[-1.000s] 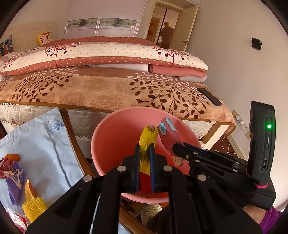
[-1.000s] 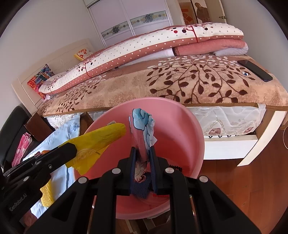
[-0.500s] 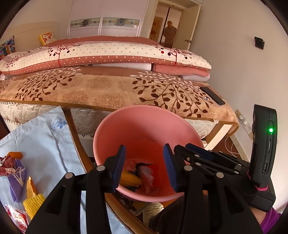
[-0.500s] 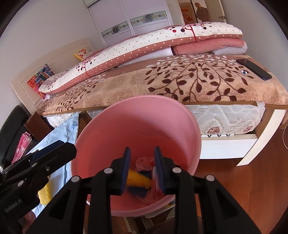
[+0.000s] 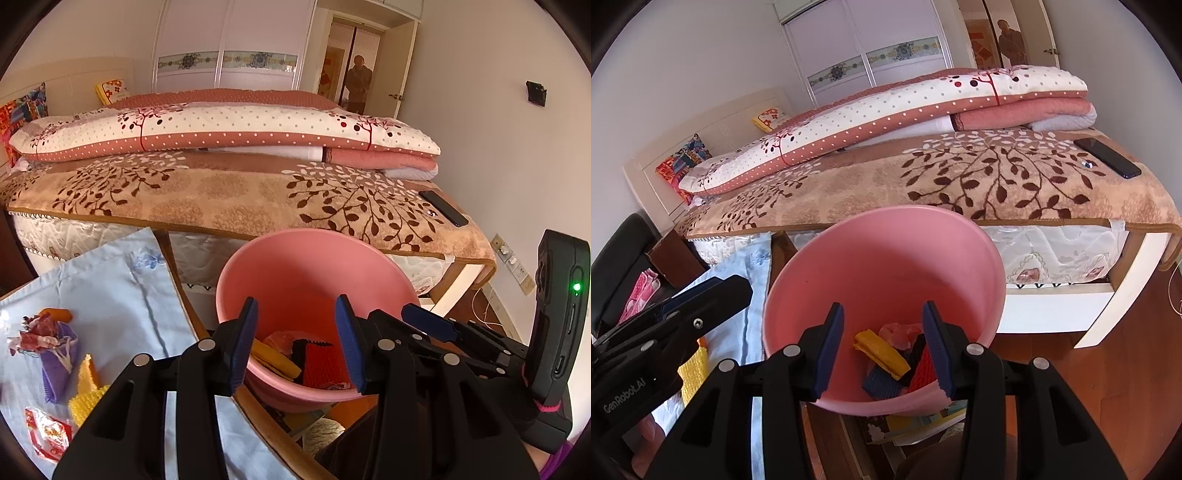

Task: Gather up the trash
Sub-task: 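Move both open grippers back from the bucket toward the remaining trash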

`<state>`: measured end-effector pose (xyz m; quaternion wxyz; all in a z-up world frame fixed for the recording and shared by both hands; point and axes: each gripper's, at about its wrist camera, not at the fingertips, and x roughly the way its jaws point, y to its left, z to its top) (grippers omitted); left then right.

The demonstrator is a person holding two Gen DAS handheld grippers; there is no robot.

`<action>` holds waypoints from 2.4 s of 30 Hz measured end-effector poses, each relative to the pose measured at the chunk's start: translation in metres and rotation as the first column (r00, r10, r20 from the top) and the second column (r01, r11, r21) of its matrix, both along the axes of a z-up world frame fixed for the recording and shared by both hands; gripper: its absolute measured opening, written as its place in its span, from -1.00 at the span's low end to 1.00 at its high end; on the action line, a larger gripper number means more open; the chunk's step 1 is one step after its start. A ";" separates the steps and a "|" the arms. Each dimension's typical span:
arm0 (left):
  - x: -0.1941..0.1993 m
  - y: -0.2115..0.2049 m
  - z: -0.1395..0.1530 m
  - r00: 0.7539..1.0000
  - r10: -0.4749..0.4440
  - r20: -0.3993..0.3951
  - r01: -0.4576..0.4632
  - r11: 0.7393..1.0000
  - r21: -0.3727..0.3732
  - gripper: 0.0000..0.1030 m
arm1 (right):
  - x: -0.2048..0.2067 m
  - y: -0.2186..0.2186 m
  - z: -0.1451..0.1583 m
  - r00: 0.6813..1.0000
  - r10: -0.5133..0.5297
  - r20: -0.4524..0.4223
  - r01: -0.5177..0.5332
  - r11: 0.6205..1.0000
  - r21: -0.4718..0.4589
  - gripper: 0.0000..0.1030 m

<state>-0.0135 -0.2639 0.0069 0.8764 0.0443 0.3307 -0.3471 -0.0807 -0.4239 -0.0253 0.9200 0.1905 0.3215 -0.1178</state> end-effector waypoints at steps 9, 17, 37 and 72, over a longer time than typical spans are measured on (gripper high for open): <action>-0.013 0.016 0.010 0.999 0.010 0.036 -0.009 1.000 -0.019 -0.15 | -0.010 0.016 0.012 1.000 0.003 0.028 -0.003 1.000 -0.013 -0.14; -0.022 0.033 0.019 0.998 0.029 0.060 -0.026 0.999 -0.047 -0.15 | -0.019 0.035 0.028 0.998 0.016 0.066 -0.012 0.999 -0.053 -0.13; -0.038 0.076 0.033 0.984 0.134 0.114 -0.126 0.989 -0.080 -0.15 | -0.031 0.078 0.045 0.995 0.037 0.096 -0.026 0.993 -0.117 -0.08; -0.039 0.126 0.012 0.958 0.267 0.105 -0.267 0.964 -0.007 -0.15 | -0.022 0.135 0.025 0.983 0.180 0.042 -0.174 0.977 -0.122 -0.07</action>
